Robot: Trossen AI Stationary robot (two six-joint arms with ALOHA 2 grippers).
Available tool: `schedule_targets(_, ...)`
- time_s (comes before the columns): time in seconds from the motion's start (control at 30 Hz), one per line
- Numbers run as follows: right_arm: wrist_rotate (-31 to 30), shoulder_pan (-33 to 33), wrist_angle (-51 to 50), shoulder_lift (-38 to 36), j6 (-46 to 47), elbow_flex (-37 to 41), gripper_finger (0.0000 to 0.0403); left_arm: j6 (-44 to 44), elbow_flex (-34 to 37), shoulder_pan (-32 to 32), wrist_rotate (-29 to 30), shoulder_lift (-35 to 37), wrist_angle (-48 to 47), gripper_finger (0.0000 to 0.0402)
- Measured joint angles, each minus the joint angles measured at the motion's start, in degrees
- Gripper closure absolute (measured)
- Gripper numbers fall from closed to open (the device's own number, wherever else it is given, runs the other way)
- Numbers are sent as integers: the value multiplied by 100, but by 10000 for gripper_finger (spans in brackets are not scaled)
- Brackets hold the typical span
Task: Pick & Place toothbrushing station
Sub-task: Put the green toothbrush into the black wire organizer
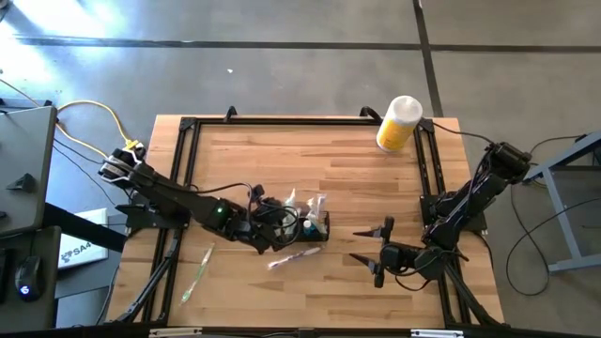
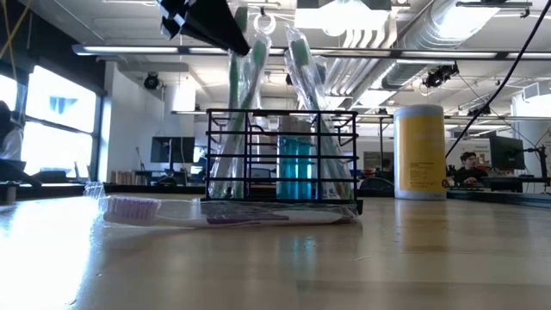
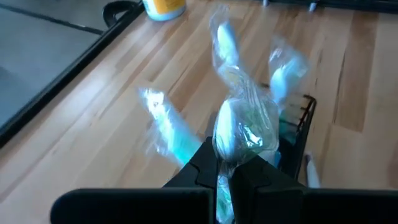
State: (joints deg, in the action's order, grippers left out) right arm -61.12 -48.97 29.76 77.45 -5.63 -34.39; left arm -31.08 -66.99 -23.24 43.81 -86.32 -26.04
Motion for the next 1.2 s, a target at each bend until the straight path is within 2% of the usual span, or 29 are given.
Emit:
schedule_targets(0.4,-1,0,-2,0,0,0,149,-349,655,7,-207,0,678,387)
schedule_targets(0.7,-20,50,-3,0,30,0,149,-398,671,81,-284,0,655,380)
schedule_targets(1.2,170,226,-348,2,455,2,149,-1120,674,77,-161,-7,650,378)
